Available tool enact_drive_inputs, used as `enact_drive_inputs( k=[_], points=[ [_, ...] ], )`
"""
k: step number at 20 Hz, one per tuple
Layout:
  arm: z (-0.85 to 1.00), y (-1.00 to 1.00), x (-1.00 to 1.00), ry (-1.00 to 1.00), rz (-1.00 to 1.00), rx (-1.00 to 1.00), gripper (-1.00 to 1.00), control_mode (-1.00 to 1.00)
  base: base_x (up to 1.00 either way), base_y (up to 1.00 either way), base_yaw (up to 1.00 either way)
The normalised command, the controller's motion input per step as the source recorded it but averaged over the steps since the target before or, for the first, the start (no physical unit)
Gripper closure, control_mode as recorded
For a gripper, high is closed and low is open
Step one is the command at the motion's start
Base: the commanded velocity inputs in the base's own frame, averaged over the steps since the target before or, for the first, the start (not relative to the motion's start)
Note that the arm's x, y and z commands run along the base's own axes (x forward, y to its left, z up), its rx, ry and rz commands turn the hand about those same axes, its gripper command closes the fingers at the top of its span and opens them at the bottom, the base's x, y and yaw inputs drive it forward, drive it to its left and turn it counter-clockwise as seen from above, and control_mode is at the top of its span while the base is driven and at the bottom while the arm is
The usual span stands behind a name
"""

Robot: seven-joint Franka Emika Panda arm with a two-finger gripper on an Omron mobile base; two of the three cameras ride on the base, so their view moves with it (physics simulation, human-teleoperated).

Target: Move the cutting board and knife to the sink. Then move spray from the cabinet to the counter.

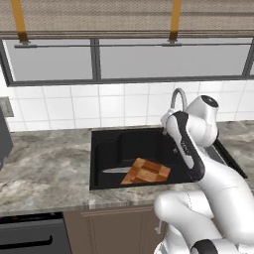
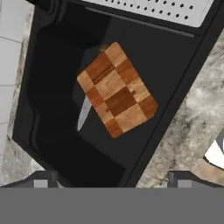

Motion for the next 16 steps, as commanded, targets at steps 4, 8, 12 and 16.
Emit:
enact_drive_inputs(
  k=[4, 8, 12, 16],
  points=[
    [0.13, 0.0, -0.6, -0.04, 0.33, -0.31, -1.0, -1.0, 0.0, 0.0, 0.0],
    [0.2, -0.02, -0.5, 0.0, 0.37, -0.29, -1.0, -1.0, 0.0, 0.0, 0.0],
    [0.33, -0.13, -0.44, -0.02, 0.39, -0.2, -1.0, -1.0, 0.0, 0.0, 0.0],
    [0.4, -0.13, -0.45, 0.0, 0.4, -0.15, -1.0, -1.0, 0.0, 0.0, 0.0]
  ],
)
